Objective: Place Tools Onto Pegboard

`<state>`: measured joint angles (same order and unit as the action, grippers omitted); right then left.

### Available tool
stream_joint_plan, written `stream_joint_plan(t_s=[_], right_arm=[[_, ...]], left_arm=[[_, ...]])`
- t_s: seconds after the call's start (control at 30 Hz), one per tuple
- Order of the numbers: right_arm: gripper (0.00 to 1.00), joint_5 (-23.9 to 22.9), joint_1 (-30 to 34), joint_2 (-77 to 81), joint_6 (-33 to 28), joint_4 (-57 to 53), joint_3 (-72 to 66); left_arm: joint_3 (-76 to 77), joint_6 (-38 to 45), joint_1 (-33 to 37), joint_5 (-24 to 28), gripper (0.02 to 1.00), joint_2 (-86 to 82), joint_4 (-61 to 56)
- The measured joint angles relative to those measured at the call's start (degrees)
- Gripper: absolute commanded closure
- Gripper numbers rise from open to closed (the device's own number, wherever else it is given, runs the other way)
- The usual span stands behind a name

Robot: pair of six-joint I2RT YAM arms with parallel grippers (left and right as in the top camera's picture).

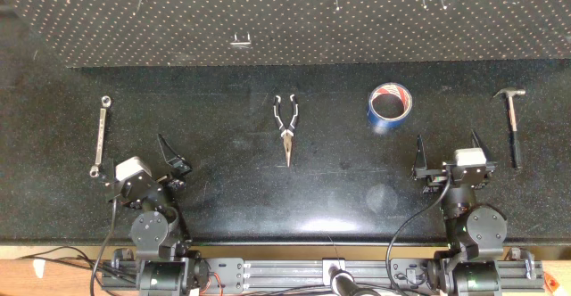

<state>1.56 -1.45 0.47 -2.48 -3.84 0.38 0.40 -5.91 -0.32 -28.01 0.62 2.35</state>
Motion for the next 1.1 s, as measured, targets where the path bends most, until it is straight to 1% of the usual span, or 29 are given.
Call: stream_joint_plan(t_s=[0.03, 0.07, 0.1, 0.13, 0.2, 0.23, 0.97, 1.03, 1.1], right_arm=[[0.058, 0.00, 0.00, 0.00, -0.02, 0.00, 0.00], [0.060, 0.00, 0.00, 0.00, 0.00, 0.00, 0.00], [0.060, 0.00, 0.02, 0.00, -0.02, 0.00, 0.00], [0.058, 0.00, 0.00, 0.00, 0.00, 0.00, 0.00], [0.058, 0.00, 0.00, 0.00, -0.02, 0.00, 0.00], [0.058, 0.00, 0.00, 0.00, -0.02, 0.00, 0.00], [0.058, 0.00, 0.00, 0.00, -0.02, 0.00, 0.00], [0.060, -0.02, 0.00, 0.00, -0.02, -0.02, 0.00], [0.060, -0.02, 0.00, 0.00, -0.02, 0.00, 0.00]], left_arm=[[0.00, 0.00, 0.00, 0.00, 0.023, 0.00, 0.00], [0.04, -0.20, 0.28, 4.79, 0.023, -0.02, 0.52], [0.11, -0.44, 0.70, 15.04, 0.020, 0.00, 1.05], [0.11, -0.44, 0.70, 20.33, 0.023, 0.00, 1.36], [0.11, -0.44, 0.70, 25.73, 0.023, 0.00, 1.75], [0.11, -0.44, 0.70, 26.67, 0.023, 0.00, 1.86], [0.11, -0.44, 0.70, 27.89, 0.023, 0.00, 1.92], [0.66, 0.00, 0.70, 27.96, 0.023, 5.49, 1.86], [5.66, 1.42, 0.70, 28.04, 0.023, 14.53, 3.04]])
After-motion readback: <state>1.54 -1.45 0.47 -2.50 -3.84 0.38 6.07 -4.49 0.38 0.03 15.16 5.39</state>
